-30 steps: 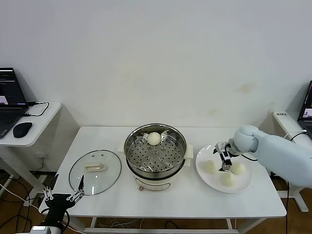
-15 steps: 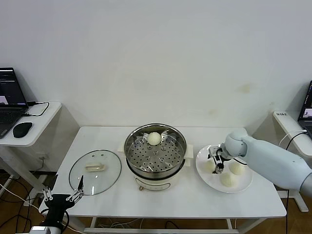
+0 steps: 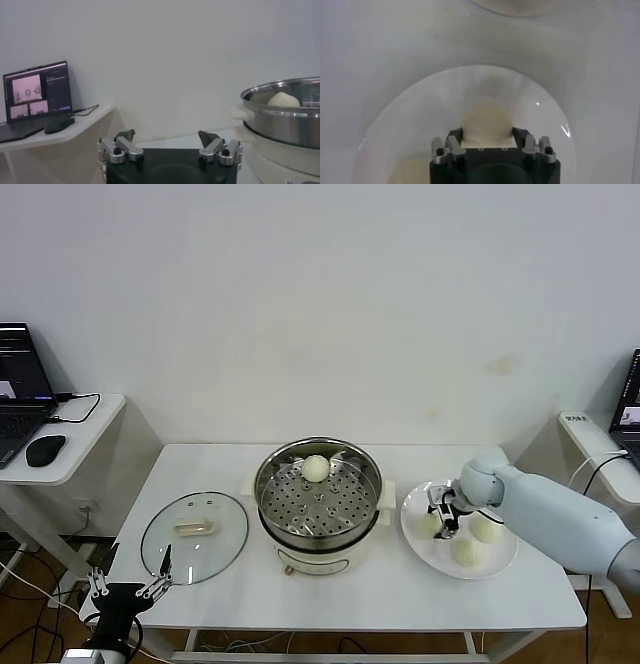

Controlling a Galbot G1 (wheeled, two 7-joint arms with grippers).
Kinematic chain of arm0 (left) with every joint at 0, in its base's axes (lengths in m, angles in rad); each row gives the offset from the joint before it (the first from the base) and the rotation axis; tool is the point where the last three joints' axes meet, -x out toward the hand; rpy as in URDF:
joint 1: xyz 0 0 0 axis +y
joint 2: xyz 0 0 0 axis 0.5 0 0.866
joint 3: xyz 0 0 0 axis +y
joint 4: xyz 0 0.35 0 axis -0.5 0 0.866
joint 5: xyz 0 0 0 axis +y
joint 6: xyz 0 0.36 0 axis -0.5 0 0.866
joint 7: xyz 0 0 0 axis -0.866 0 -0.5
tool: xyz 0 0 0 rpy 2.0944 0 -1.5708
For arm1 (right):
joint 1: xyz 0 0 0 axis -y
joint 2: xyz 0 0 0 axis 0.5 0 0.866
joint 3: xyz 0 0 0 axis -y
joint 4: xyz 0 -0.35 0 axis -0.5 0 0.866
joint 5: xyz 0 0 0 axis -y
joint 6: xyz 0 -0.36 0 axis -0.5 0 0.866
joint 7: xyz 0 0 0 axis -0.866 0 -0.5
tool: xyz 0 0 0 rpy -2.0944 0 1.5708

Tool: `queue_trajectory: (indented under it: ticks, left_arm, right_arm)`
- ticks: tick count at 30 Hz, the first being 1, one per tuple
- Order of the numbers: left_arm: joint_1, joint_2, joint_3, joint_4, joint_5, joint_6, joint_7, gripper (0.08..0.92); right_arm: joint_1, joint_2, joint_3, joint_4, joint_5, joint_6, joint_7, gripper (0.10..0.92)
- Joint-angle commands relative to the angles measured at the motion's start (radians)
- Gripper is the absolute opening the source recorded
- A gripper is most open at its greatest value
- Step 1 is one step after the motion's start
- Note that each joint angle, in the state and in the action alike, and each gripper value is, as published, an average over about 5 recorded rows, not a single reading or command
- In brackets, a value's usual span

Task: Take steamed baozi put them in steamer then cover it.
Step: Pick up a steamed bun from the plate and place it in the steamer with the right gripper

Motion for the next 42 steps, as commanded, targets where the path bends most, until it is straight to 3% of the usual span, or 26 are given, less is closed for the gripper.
queue_trajectory:
  ticks: [1, 9, 19, 28, 35, 42]
  left_arm:
    - [0.0, 0.0, 0.001, -0.001, 0.0, 0.0, 0.0, 0.823]
    - [-0.005, 0.007, 0.003, -0.01, 0.0, 0.002, 0.001, 0.823]
    - [-0.017, 0.015, 0.016, -0.021, -0.003, 0.005, 0.001, 0.823]
    - [-0.022, 0.023, 0.012, -0.024, -0.012, 0.005, 0.001, 0.823]
    - [-0.028, 0.021, 0.001, -0.026, -0.017, 0.005, 0.001, 0.823]
    - [-0.031, 0.017, -0.013, -0.029, -0.024, 0.006, 0.001, 0.823]
  right_arm:
    - [0.005, 0.002, 0.004, -0.004, -0.002, 0.0, 0.001, 0.539]
    - [0.141, -0.073, -0.033, 0.085, 0.072, -0.017, -0.029, 0.525]
    - [0.565, -0.139, -0.268, 0.262, 0.34, -0.089, -0.054, 0.534]
    - [0.813, 0.077, -0.415, 0.302, 0.574, -0.195, 0.022, 0.534]
    - [0.723, 0.302, -0.4, 0.25, 0.712, -0.307, 0.12, 0.535]
    - [0.592, 0.463, -0.38, 0.149, 0.741, -0.366, 0.177, 0.535]
